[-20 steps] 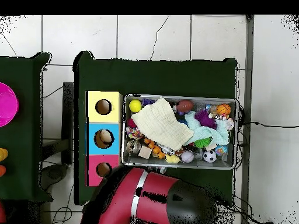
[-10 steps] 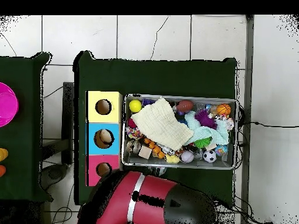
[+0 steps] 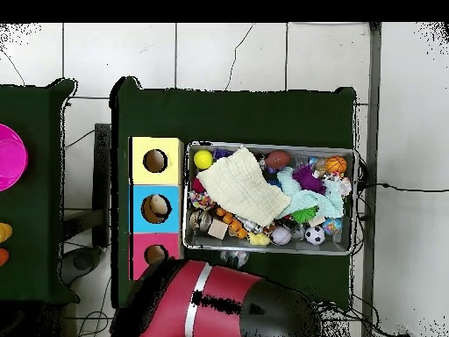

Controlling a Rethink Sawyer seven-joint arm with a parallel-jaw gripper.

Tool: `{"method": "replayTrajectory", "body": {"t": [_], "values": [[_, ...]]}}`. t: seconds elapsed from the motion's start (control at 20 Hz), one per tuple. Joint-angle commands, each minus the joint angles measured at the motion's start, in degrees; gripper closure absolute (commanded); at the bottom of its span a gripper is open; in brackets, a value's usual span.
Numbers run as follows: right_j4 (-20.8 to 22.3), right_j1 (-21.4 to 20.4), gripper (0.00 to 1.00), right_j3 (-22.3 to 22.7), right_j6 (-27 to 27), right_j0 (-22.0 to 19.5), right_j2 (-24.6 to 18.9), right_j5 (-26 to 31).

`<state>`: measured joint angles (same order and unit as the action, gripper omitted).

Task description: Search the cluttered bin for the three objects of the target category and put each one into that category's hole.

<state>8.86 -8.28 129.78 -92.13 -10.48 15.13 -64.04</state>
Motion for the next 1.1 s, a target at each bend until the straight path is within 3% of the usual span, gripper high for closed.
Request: {"method": "replayTrajectory", "body": {"t": [0.05, 0.3, 0.55, 1.1], "values": [[-6.02, -1.02, 1.0, -1.16, -12.8, 1.41, -4.11, 6.44], [-6.12, -0.03, 1.0, -1.7, -13.38, 1.81, -3.91, 5.6], [-6.91, -2.18, 1.0, 0.55, -13.77, 2.6, -3.84, 6.23], [-8.53, -12.67, 1.0, 7.69, -13.05, 3.99, -3.59, 12.8]]}}
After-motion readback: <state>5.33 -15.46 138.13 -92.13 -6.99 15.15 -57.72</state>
